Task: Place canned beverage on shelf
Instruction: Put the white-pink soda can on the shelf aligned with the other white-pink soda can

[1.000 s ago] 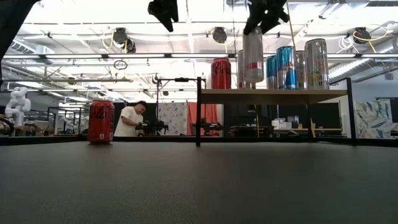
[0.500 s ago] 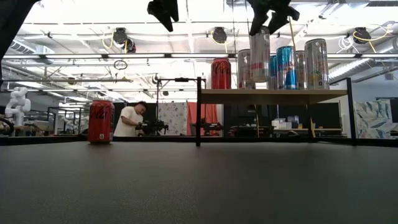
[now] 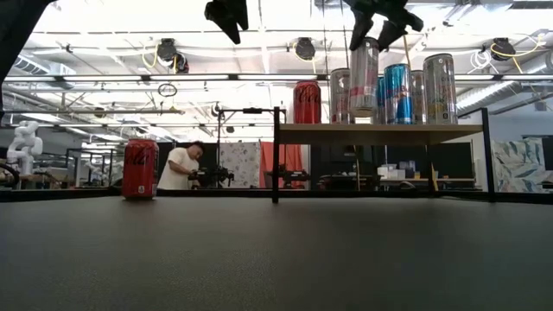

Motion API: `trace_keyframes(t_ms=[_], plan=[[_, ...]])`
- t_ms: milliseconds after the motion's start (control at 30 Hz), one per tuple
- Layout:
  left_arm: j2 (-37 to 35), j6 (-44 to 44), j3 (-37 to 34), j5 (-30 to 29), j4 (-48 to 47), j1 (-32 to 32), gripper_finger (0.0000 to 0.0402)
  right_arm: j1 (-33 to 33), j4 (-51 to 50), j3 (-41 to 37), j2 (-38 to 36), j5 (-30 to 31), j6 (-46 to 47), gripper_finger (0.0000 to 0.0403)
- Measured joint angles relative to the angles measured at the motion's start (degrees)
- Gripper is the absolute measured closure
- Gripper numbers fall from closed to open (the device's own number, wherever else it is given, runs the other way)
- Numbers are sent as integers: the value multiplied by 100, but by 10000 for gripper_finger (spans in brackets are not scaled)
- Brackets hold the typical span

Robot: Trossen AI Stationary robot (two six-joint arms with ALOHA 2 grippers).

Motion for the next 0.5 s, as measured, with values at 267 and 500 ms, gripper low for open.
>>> trace_keyframes(t_ms=[267, 500], plan=[[0, -139, 0, 2, 0, 0, 91, 229, -11, 0, 2, -5, -22, 155], [0, -151, 0, 2, 1, 0, 91, 219, -19, 4, 226, 23, -170, 154]])
